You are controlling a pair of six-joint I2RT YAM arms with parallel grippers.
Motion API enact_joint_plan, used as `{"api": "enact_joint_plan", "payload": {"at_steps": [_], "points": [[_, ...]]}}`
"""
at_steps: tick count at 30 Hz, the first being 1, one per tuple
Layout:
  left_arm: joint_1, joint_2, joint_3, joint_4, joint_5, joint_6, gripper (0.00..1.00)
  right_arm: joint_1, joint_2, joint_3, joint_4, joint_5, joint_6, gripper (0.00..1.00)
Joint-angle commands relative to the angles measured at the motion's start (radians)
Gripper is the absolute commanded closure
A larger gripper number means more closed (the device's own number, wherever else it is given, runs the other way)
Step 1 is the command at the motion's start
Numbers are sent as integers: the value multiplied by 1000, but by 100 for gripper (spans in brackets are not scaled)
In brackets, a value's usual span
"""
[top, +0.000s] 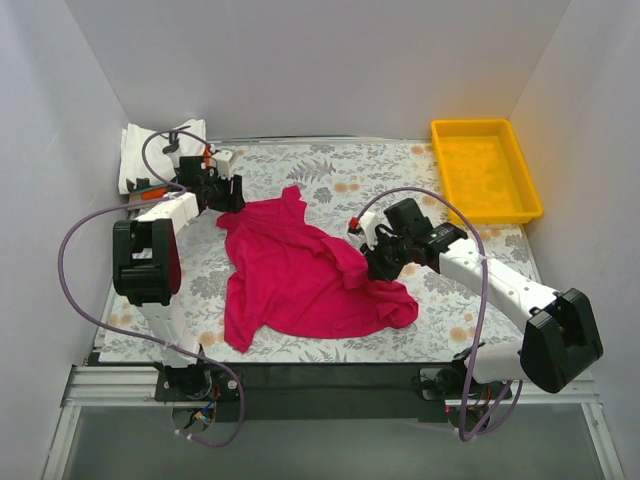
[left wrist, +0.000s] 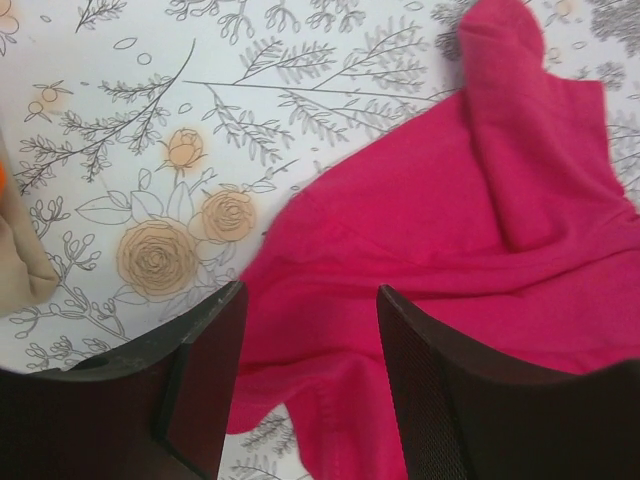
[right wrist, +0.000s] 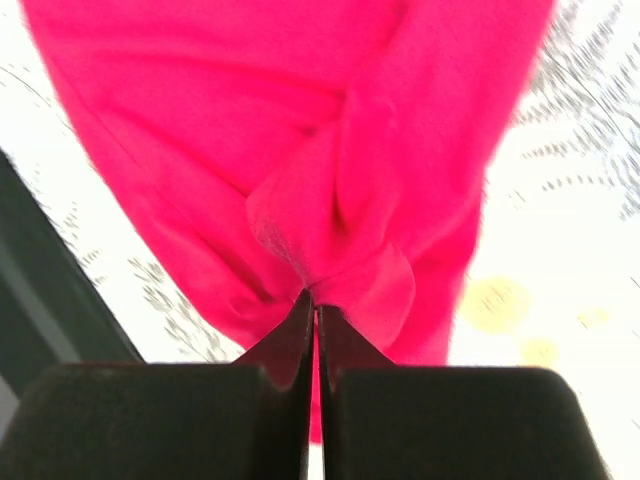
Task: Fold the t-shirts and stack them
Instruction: Flatten the tshirt out
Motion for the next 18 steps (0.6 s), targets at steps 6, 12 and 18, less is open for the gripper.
{"api": "enact_joint_plan", "payload": {"at_steps": [6,12,18], "points": [[-38,128,227,-94,156,105,48,-122,-79,49,-229,127,-229,99],[-151,260,361,-81,129,65,45,-261,-48,78,-263,170,-324,99],[-242,406,475,-83,-1,19,45,-312,24,176,-291,155,-390,99]]}}
